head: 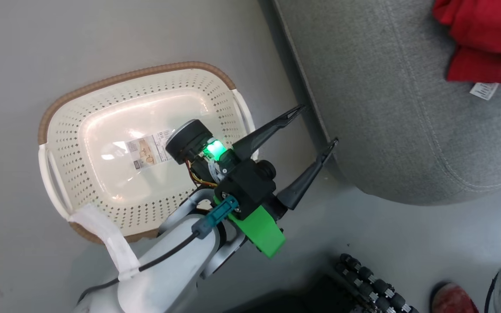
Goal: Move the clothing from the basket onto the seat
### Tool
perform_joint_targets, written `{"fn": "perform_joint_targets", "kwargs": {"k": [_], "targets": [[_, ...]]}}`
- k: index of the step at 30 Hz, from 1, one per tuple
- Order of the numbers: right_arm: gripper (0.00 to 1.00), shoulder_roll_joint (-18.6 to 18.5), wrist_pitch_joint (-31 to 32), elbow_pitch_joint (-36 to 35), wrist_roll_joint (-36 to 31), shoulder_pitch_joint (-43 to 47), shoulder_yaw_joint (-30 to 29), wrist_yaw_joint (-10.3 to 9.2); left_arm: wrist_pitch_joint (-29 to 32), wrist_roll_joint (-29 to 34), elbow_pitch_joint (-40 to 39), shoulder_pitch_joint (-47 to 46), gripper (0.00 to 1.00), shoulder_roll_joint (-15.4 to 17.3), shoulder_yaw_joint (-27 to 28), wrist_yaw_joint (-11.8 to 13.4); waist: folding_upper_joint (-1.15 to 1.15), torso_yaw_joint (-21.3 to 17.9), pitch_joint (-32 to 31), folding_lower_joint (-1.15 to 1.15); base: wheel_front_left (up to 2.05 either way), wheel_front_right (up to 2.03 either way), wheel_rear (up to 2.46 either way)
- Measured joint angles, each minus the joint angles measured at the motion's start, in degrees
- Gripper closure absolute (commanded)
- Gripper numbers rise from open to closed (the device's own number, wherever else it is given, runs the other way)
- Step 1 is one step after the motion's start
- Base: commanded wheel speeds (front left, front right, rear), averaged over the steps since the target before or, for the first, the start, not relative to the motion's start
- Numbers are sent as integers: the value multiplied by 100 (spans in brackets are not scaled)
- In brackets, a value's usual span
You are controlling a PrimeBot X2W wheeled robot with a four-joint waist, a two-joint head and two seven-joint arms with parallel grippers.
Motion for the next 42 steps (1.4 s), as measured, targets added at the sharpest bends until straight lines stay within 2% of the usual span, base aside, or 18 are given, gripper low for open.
{"fn": "perform_joint_targets", "kwargs": {"k": [7,13,17,22,28,37,42], "targets": [[0,374,1,-688,-265,1214,-1,0,-600,-31,390,78,0,-9,104,107,0,212,-158,0,0,0,0],[0,548,1,-1534,-270,2373,962,1,-1023,-388,735,474,0,8,323,57,0,228,-609,0,0,0,0],[0,584,2,-1853,-275,3026,1618,1,-1087,-417,824,805,0,-25,611,180,0,190,-1064,-1,0,0,0],[0,597,2,-2076,-246,3549,2208,1,-1105,-354,566,1318,0,-332,1306,408,0,223,-1685,-1,0,0,0],[0,581,1,-2117,-132,4005,2590,1,-1107,-91,282,1959,0,-648,2229,474,0,511,-2322,-1,0,0,0],[0,480,1,-2103,-99,4621,2846,1,-1116,216,-82,3014,0,-832,3550,300,0,1375,-3004,-1,0,0,0],[0,482,1,-2103,-52,4968,2760,1,-1115,359,-194,3549,0,-865,4112,170,0,1775,-3430,-1,0,0,0]]}}
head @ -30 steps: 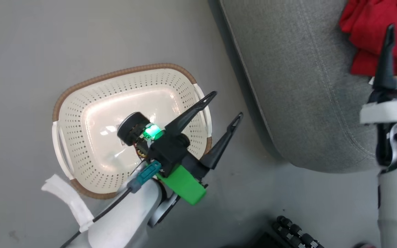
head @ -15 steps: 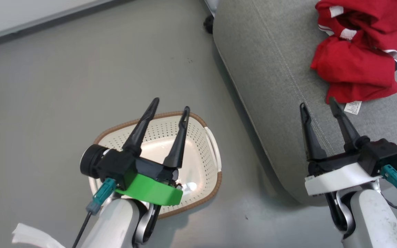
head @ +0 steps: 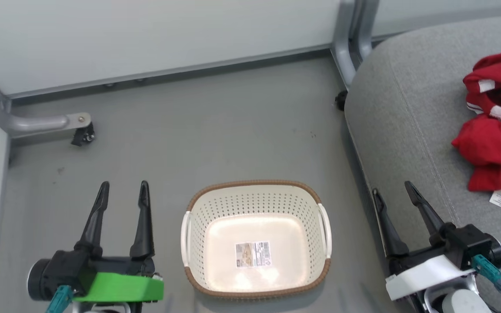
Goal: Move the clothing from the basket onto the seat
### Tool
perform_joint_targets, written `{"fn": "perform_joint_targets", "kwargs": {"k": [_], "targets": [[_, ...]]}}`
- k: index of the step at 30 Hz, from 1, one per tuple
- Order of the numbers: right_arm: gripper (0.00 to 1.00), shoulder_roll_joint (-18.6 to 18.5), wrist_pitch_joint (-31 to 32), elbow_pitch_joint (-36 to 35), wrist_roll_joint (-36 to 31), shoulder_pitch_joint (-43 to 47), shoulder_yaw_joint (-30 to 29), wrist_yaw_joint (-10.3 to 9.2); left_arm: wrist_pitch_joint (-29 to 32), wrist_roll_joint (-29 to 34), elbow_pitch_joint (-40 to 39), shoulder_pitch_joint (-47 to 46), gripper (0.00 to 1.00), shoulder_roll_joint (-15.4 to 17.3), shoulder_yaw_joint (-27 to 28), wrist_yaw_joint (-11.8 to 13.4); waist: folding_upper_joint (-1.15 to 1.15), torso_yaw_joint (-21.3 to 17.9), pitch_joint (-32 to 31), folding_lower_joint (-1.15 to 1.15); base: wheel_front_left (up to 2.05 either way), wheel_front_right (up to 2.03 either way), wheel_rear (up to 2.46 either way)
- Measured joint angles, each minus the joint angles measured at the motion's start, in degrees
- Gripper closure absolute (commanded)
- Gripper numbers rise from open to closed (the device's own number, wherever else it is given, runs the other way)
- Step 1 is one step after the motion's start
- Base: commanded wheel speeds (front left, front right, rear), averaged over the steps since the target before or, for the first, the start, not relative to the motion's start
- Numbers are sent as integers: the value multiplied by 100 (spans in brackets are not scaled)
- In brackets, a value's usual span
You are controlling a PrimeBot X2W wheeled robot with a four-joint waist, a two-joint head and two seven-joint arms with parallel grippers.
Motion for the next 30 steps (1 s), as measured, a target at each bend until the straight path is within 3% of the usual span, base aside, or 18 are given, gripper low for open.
{"fn": "perform_joint_targets", "kwargs": {"k": [8,14,30], "targets": [[0,30,0,-75,31,577,-182,0,0,190,-65,828,0,-19,443,-230,0,437,-733,0,0,0,0],[0,75,0,-62,29,935,-313,0,0,292,-27,1183,0,-24,378,-302,0,593,-1154,0,0,0,0],[0,136,0,-16,-40,1086,-379,0,0,393,147,1360,0,-24,408,-352,0,485,-1425,0,0,0,0]]}}
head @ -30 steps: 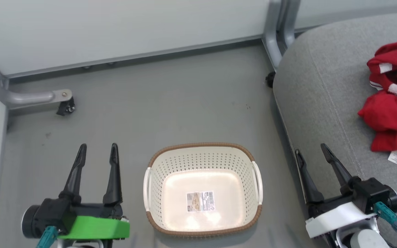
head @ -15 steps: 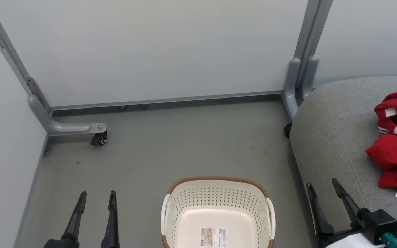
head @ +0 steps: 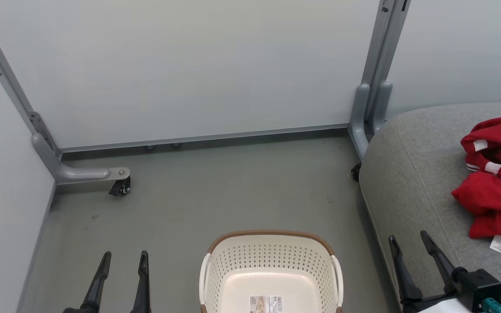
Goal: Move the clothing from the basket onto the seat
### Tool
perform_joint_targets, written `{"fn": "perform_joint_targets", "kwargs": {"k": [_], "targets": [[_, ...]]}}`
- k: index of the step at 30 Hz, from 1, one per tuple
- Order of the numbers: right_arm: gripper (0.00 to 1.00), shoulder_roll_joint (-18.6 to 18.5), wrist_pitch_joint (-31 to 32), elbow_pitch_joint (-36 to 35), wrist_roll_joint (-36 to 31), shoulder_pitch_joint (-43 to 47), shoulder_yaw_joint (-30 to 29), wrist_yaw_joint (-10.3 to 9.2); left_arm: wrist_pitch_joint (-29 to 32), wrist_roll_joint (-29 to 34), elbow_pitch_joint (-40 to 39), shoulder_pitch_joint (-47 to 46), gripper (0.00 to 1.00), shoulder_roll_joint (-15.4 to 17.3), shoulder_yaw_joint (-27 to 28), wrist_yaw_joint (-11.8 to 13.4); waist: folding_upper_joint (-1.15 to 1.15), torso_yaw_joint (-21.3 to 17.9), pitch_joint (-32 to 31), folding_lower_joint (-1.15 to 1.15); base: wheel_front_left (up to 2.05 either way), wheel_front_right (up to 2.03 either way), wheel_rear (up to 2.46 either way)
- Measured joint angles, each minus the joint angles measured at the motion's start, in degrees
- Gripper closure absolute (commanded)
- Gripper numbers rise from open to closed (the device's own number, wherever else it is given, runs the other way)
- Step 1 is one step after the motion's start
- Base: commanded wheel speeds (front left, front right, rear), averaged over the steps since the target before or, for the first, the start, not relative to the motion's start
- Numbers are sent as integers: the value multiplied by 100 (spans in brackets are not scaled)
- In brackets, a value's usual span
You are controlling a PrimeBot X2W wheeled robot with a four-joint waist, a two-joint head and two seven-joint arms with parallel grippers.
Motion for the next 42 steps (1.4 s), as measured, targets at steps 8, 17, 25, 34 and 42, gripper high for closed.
{"fn": "perform_joint_targets", "kwargs": {"k": [8,17,25,34,42], "targets": [[0,4,0,4,-24,3,-20,0,0,-1,56,8,0,0,-11,-15,0,-35,-20,0,0,0,0],[0,7,0,4,-34,3,-78,0,0,-11,82,7,0,0,-36,-18,0,-56,-24,0,0,0,0],[0,12,0,24,-37,3,-69,0,-1,-10,112,-1,0,0,-54,-19,0,-71,-38,0,0,0,0],[100,97,20,480,-26,59,-35,0,1,-35,581,28,100,-9,-99,-18,0,-76,-38,0,0,0,0],[100,176,29,912,-23,138,-15,0,1,-70,1022,30,100,-19,-111,-18,0,-79,-34,0,0,0,0]]}}
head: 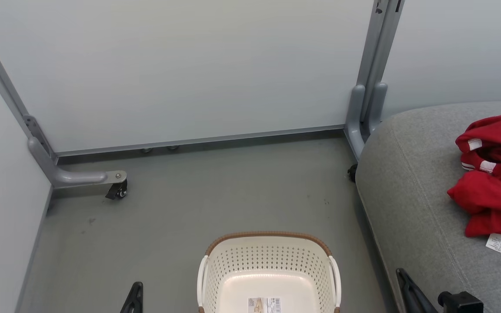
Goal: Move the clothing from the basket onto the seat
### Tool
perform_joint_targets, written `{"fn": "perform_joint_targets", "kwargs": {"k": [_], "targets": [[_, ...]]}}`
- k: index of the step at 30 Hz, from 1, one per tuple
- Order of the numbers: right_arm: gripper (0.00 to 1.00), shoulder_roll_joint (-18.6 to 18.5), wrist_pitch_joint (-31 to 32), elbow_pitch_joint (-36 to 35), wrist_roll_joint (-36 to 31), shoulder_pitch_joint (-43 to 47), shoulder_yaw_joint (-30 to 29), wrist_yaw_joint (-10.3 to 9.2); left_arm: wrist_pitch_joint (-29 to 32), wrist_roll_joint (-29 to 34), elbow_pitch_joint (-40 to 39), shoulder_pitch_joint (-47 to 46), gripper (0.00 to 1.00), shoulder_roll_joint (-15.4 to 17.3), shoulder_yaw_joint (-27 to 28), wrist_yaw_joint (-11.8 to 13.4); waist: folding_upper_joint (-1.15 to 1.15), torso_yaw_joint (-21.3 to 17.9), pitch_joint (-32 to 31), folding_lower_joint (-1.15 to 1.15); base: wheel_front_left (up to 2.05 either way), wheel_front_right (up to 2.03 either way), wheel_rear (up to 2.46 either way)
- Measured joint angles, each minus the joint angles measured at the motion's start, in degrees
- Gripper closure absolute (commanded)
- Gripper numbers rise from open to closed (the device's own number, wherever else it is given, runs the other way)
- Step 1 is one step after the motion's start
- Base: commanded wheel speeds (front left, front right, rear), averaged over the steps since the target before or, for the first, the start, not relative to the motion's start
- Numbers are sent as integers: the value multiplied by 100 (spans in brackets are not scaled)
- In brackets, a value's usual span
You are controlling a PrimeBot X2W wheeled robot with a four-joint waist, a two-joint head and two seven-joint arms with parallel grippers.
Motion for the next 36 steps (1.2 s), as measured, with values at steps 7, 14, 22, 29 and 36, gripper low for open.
{"fn": "perform_joint_targets", "kwargs": {"k": [7,14,22,29,36], "targets": [[100,49,20,338,1,3,9,0,0,0,360,1,100,-3,-7,0,0,-4,4,0,0,0,0],[100,52,163,426,579,-14,-12,0,123,-587,468,-17,100,0,5,0,0,-24,32,0,0,0,0],[100,26,371,416,1456,-165,-71,0,297,-1511,465,-196,100,34,46,0,0,-52,71,0,0,0,0],[100,-2,528,401,2150,-298,-124,0,450,-2219,460,-355,100,59,97,0,0,-76,105,0,0,0,0],[100,-18,682,383,2791,-424,-178,0,592,-2867,452,-514,100,83,154,0,0,-100,139,0,0,0,0]]}}
